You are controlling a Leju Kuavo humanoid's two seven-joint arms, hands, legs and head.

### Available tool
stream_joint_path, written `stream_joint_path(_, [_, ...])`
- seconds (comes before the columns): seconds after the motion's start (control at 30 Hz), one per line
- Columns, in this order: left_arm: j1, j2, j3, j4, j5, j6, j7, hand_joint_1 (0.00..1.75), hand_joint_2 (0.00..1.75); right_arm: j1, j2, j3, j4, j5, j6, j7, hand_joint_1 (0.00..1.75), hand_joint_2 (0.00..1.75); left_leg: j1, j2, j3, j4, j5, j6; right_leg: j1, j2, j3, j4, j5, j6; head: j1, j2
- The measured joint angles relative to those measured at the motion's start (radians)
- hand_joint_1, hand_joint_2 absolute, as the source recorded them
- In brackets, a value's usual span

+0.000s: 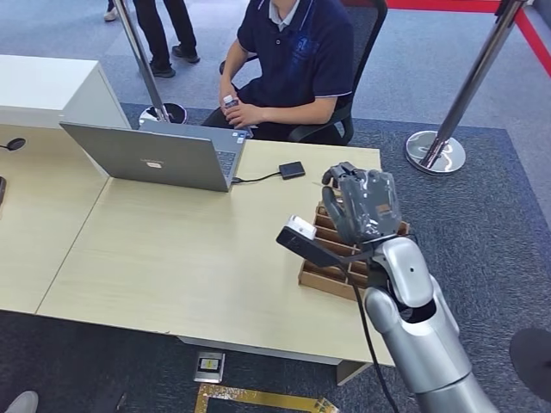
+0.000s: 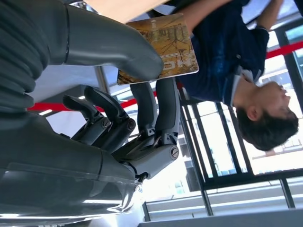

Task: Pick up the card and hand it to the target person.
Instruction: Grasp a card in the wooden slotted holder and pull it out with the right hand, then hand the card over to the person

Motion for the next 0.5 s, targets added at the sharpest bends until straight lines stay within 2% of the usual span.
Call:
stream_joint_path(0.2, [-0.004,0.0,0.0,0.0,-0.016,0.002,-0.001,0.0,0.0,-0.112,0.081,0.004,0.08,-0.027,-0.025,-0.024,1.75,1.75,0.0,0.0,0.0,0.0,0.001,-0.001,0.0,0.0,0.0,0.001,0.0,0.0,0.0,0.0])
stream_joint_path(0.5, [-0.018,0.0,-0.002,0.0,-0.047,-0.003,0.018,0.0,0.0,-0.294,0.221,-0.001,0.354,-0.03,-0.197,-0.001,1.75,1.75,0.0,0.001,0.0,0.0,0.001,-0.002,0.0,0.0,0.0,0.002,0.0,0.0,0.0,0.0])
